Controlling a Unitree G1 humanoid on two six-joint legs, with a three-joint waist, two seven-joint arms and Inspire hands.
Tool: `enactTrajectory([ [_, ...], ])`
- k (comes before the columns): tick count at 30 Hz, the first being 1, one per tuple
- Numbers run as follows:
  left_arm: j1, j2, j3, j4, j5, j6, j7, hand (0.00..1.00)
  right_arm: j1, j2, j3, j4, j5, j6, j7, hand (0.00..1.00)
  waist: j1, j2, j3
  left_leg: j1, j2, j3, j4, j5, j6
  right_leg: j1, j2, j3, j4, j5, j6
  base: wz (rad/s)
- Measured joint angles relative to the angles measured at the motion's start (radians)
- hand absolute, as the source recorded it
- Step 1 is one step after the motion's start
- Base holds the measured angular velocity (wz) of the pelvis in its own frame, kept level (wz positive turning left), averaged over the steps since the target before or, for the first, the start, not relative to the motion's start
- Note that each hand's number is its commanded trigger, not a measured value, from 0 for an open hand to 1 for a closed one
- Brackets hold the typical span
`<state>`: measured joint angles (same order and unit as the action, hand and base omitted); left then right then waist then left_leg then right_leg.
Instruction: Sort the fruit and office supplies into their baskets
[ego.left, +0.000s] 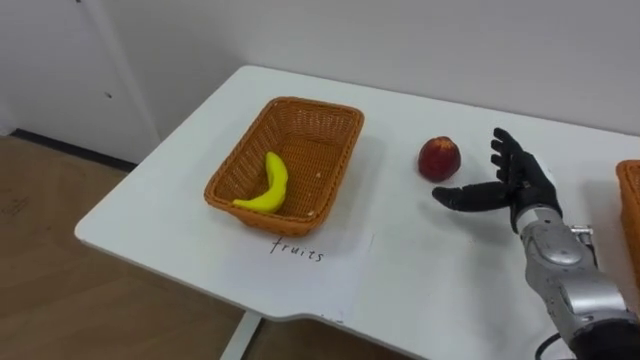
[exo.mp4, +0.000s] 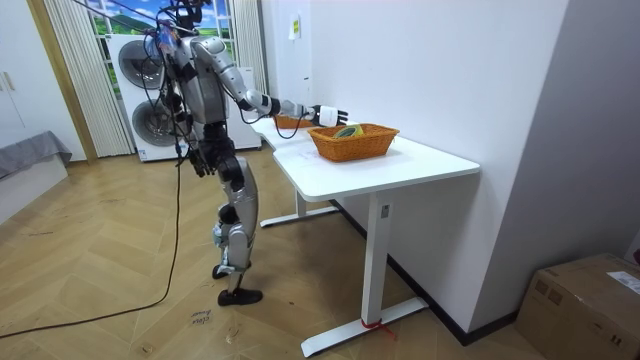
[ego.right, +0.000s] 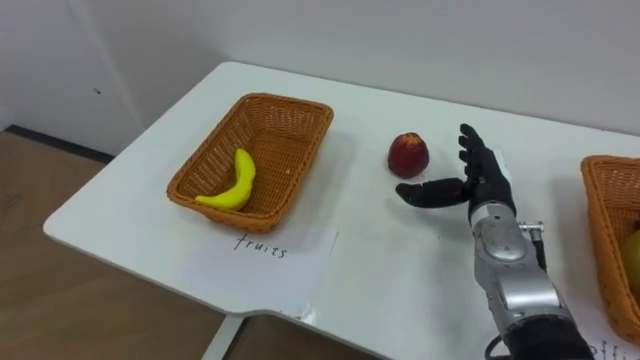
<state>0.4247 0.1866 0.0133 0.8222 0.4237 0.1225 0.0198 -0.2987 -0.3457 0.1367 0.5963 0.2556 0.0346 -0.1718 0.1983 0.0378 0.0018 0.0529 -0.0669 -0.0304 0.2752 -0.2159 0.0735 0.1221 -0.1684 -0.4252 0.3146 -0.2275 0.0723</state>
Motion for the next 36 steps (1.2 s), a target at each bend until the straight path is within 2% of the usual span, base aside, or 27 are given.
enactTrajectory([
  [4,-0.005,0.008,-0.025,-0.008,-0.006,0.0,-0.009,0.0,-0.02,-0.002,0.007,0.028,0.01,-0.001,0.001,0.0,0.001,-0.004,0.002,-0.031,0.0,-0.005,0.017,0.0,0.0,-0.023,0.0,-0.002,0.007,-0.001,-0.002,0.02],
  [6,-0.008,0.009,-0.025,-0.01,-0.023,-0.002,-0.009,0.0,-0.041,-0.008,0.007,0.05,0.008,-0.001,0.0,0.0,0.005,-0.01,0.0058,-0.05,-0.001,-0.004,0.027,0.0,0.0,-0.045,-0.004,0.002,0.024,-0.003,-0.006,0.0],
  [8,-0.014,0.016,-0.026,-0.009,-0.045,-0.007,-0.007,0.0,-0.067,-0.017,0.007,0.08,0.008,-0.002,-0.001,0.0,0.005,-0.017,0.0132,-0.064,-0.001,-0.005,0.034,0.0,0.0,-0.061,-0.005,0.003,0.036,-0.005,-0.008,0.0],
  [14,-0.031,0.029,-0.058,-0.009,-0.117,-0.021,-0.001,0.0,-0.1,-0.02,0.009,0.099,0.016,-0.024,-0.015,0.0,0.007,-0.023,0.0144,-0.114,-0.001,-0.005,0.055,0.0,0.0,-0.108,-0.011,0.001,0.057,-0.007,-0.011,0.0],
  [16,-0.05,0.029,-0.062,-0.009,-0.118,-0.022,-0.001,0.0,-0.161,-0.028,0.02,0.167,0.031,-0.028,-0.016,0.0,0.005,-0.029,0.018,-0.145,-0.001,-0.003,0.071,0.001,-0.001,-0.142,-0.016,0.001,0.08,-0.01,-0.017,0.0],
  [21,-0.074,0.037,-0.08,-0.009,-0.153,-0.022,-0.001,0.0,-0.232,-0.053,0.04,0.251,0.046,-0.033,-0.017,0.0,0.006,-0.038,0.0202,-0.168,-0.004,-0.004,0.074,0.004,0.0,-0.165,-0.02,0.0,0.084,-0.01,-0.017,0.0],
  [25,-0.093,0.049,-0.09,-0.008,-0.16,-0.02,0.0,0.0,-0.238,-0.068,0.039,0.257,0.05,-0.033,-0.017,0.0,0.011,-0.052,0.0188,-0.199,-0.001,0.0,0.088,0.004,0.0,-0.199,-0.019,0.003,0.085,-0.008,-0.02,-0.03],
  [27,-0.106,0.051,-0.096,0.0,-0.16,-0.02,0.0,0.0,-0.238,-0.073,0.039,0.257,0.05,-0.034,-0.02,0.0,0.023,-0.053,0.0189,-0.208,0.0,0.004,0.088,0.004,0.001,-0.211,-0.019,0.005,0.086,-0.007,-0.021,-0.09],
  [32,-0.147,0.054,-0.099,0.009,-0.163,-0.022,0.012,0.0,-0.262,-0.091,0.039,0.279,0.051,-0.034,-0.021,0.0,0.026,-0.053,0.0197,-0.221,0.001,0.008,0.084,0.004,0.0,-0.229,-0.02,0.011,0.096,-0.007,-0.022,-0.02],
  [36,-0.194,0.056,-0.115,0.064,-0.197,-0.04,0.031,0.0,-0.295,-0.092,0.039,0.308,0.07,-0.043,-0.021,0.0,0.027,-0.052,0.0226,-0.227,0.003,0.015,0.084,0.004,0.0,-0.24,-0.02,0.014,0.101,-0.006,-0.022,-0.05],
])
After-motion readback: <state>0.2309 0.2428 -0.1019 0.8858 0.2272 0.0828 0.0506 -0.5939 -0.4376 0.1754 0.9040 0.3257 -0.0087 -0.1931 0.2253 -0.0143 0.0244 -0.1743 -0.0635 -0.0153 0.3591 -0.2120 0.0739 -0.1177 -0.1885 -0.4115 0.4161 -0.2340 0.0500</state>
